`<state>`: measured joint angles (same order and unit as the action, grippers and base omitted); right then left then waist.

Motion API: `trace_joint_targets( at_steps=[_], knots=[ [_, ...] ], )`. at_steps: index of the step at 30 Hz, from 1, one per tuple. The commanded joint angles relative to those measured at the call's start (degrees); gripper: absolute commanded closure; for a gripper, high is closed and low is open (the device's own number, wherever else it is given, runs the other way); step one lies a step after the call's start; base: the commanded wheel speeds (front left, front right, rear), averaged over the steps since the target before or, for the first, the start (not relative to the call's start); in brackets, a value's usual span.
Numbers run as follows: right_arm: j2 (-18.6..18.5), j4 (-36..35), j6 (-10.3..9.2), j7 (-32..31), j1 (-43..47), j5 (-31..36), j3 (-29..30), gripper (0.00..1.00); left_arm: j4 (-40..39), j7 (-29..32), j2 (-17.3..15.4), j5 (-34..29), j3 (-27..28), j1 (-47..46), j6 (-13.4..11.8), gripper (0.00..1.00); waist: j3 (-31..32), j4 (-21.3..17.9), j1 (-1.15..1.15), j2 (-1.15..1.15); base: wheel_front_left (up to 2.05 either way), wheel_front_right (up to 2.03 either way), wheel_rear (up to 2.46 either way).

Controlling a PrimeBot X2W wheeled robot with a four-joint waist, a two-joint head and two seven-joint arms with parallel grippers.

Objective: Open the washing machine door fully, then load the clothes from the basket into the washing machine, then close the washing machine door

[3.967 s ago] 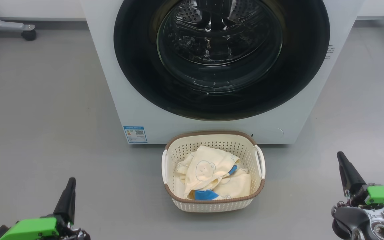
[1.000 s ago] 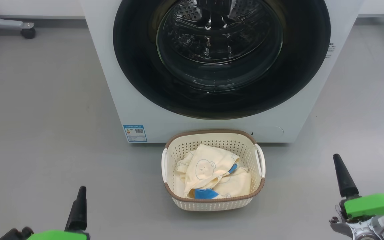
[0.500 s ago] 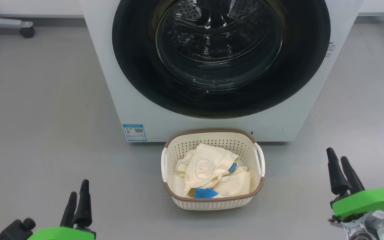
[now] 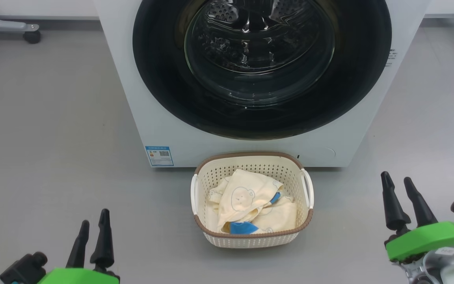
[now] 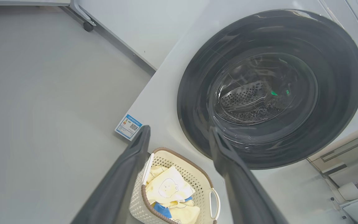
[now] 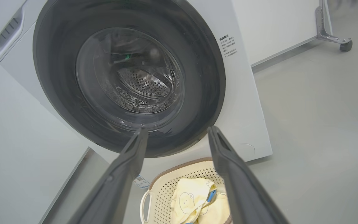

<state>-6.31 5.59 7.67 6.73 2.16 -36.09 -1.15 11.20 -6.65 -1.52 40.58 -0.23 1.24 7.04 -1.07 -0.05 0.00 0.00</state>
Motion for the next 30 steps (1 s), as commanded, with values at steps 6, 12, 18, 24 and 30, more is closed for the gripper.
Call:
trace_joint_targets(
  at_steps=[6,12,18,24,30],
  knots=[
    [-2.12,-2.41,-0.13,1.81,-0.73,5.84,-1.19,0.0,-2.69,-1.89,-1.01,-5.25,1.08,-1.02,0.23,0.0,-0.12,0.18,0.0,0.0,0.0,0.0,0.0],
    [-2.57,-2.8,-0.14,2.82,-0.43,10.34,-1.61,0.0,-3.16,-2.9,-1.06,-10.53,1.0,-0.75,0.27,0.0,-0.31,0.14,0.0,0.0,0.0,0.0,0.0],
    [-3.01,-2.64,-0.15,3.83,-0.03,14.41,-2.07,0.0,-4.05,-3.91,-1.12,-15.57,1.0,-0.67,0.3,0.0,-0.55,0.08,0.0,0.0,0.0,0.0,0.0],
    [-3.48,-1.92,-0.15,4.68,0.12,17.77,-2.68,0.0,-4.53,-4.76,-1.16,-20.03,1.04,-0.57,0.33,0.0,-0.67,0.12,0.0,0.0,0.0,0.0,0.0],
    [-3.96,-0.84,-0.16,5.69,0.6,21.84,-3.19,0.0,-5.12,-5.77,-1.22,-25.37,0.5,-0.11,0.36,0.0,-0.58,0.34,0.0,0.0,0.0,0.0,0.0]
  ],
)
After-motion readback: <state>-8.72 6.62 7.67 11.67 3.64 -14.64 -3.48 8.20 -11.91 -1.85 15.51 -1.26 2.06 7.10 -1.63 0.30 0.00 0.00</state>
